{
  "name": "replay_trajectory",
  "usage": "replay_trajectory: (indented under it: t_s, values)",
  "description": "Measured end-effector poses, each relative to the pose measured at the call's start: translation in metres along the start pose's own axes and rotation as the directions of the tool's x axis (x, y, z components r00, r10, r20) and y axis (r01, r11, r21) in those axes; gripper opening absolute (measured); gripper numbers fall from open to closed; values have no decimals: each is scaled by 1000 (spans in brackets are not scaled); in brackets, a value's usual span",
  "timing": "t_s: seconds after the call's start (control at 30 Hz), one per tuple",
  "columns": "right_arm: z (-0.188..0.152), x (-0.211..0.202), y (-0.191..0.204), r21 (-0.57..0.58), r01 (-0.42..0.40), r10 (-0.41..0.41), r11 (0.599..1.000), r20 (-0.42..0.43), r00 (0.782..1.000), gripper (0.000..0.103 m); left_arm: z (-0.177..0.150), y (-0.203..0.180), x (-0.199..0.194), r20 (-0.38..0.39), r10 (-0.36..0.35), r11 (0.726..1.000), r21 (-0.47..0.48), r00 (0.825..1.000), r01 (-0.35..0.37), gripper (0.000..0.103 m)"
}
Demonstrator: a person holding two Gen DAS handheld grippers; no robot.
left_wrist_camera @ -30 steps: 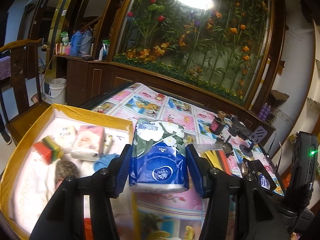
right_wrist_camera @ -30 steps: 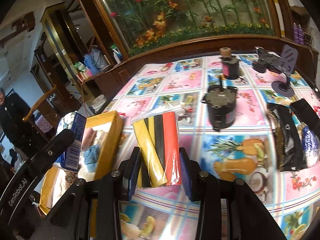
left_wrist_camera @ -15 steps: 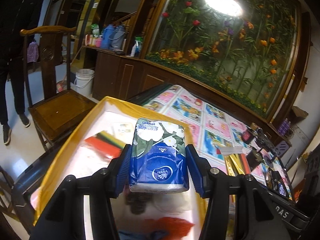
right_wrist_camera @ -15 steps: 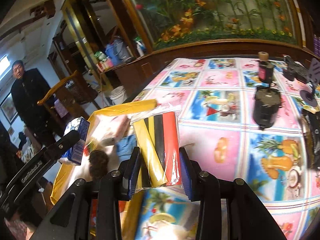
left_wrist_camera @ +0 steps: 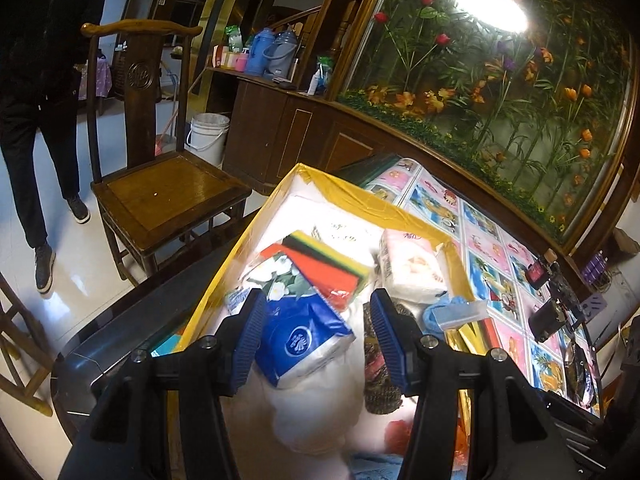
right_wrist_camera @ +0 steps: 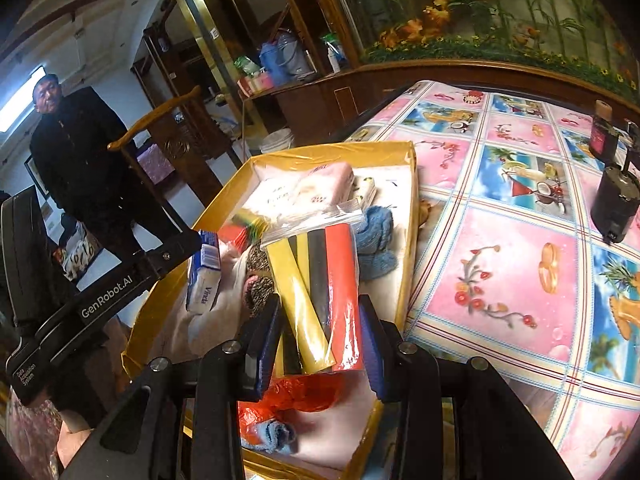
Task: Organize soft objects
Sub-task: 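Carry both items over the box and open both tools to drop them, then move both open tools back to the table toward the last items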
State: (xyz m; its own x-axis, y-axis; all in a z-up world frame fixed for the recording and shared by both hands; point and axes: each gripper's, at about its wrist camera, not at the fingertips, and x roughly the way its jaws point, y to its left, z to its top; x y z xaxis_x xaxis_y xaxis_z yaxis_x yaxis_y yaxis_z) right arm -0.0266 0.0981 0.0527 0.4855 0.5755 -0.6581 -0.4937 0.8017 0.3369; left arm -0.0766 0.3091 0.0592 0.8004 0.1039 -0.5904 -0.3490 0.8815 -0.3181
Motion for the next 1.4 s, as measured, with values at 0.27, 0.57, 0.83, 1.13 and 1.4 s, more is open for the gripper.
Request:
replay_trajectory:
  t_s: [0.27,0.57,0.83,1.13,1.4]
  values:
    - [-1,16,5,-9,-12,12,1000,-38,999,41,-3,6,5,-22,-2,1000,-9,1000,1,53]
    - [-1,17,4,-13,-16,16,1000,-37,999,45,-3,6,7,-47,-6,1000,-12,999,5,55]
    - [-3,3,6,-53,-13,13,999,-1,1000,52,-5,1,3,-49,-9,1000,-3,999,9,62]
    - [-4,-26,-26,15,-40,39,999,34,999,52,-8,-25,-6,-31,-39,999,25,999,40,63]
    - [2,-75,-96,145,7,-24,989,117,993,52,-27,-98,-21,-26,-141,978,150,990,144,67]
